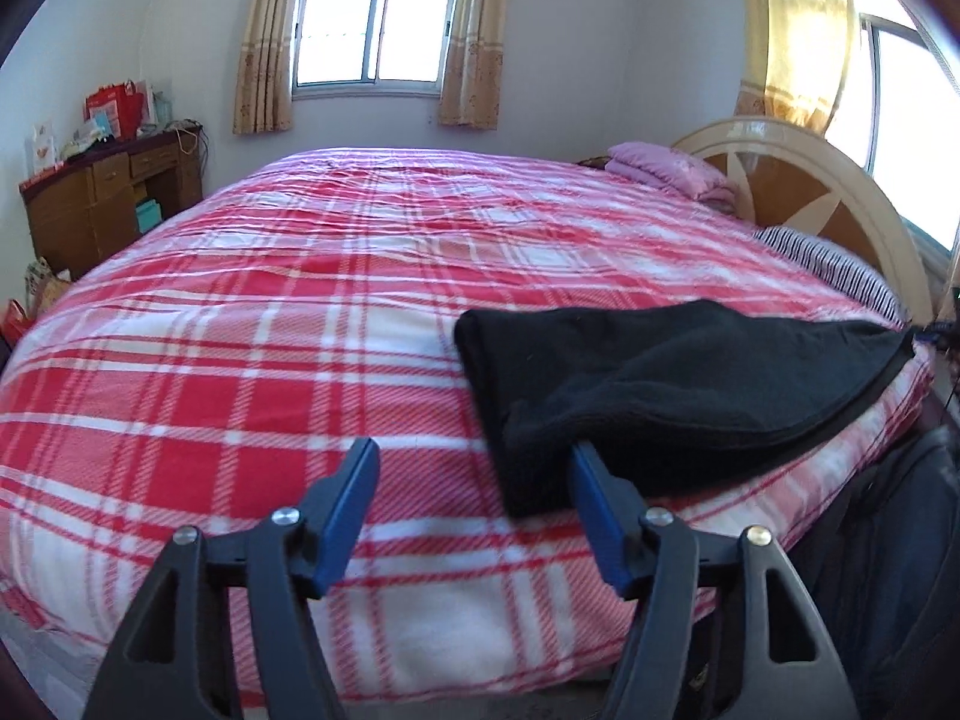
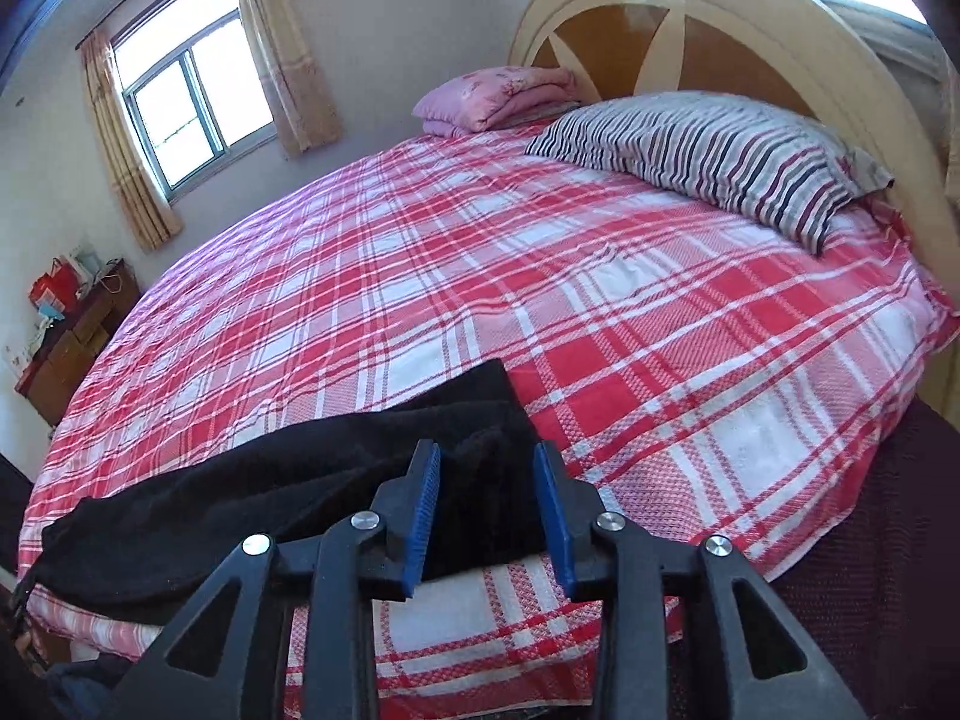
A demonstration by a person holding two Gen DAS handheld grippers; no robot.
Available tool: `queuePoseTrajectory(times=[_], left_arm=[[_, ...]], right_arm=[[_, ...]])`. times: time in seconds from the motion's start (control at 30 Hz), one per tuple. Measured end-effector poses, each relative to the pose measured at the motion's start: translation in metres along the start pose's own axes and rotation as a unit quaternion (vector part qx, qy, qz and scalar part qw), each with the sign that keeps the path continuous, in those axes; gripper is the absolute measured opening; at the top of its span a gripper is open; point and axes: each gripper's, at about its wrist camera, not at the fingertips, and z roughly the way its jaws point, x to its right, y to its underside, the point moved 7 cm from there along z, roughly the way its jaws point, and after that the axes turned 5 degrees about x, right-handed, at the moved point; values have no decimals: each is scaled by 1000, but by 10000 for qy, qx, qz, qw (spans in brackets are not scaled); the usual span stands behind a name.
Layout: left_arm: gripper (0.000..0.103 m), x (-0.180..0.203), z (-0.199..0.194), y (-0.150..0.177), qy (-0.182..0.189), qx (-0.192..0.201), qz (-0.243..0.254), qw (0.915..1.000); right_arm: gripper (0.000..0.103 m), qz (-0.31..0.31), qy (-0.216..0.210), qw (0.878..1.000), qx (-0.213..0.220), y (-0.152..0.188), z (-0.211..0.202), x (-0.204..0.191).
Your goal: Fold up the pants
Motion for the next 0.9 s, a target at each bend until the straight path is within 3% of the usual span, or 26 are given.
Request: queuePoseTrajectory(times=[0.13, 0.3, 0.43, 0.57, 0.67, 0.8, 0.87, 0.9], left_arm=[[68, -29, -6, 4, -617, -43, -85, 9981], [68, -40, -20, -14, -451, 433, -784, 9950], [70, -7, -14, -40, -21, 683, -779, 9946], [74, 43, 15, -51, 243, 495, -358, 9978], [74, 75, 38, -41, 369, 202, 22, 9991], [74, 94, 58, -17, 183, -217, 532, 9982], [73, 91, 62, -2, 22, -445, 738, 9963], [73, 89, 60, 2, -13, -473, 780, 9958]], right_arm=[[35, -393, 47, 9988, 279, -9, -19, -33], [36, -1537, -505, 9864, 305, -1, -33, -130], [36, -2422, -1351, 9607, -97, 38, -22, -231], [36, -3116, -2312, 9192, -670, 100, -3, -331], [36, -3583, -2645, 8902, -964, 146, 11, -384], [36, -3669, -2791, 8738, -1547, 190, 34, -413], [36, -3579, -2777, 8696, -1964, 208, 44, -410], [36, -3618, -2772, 8680, -1972, 213, 43, -406]])
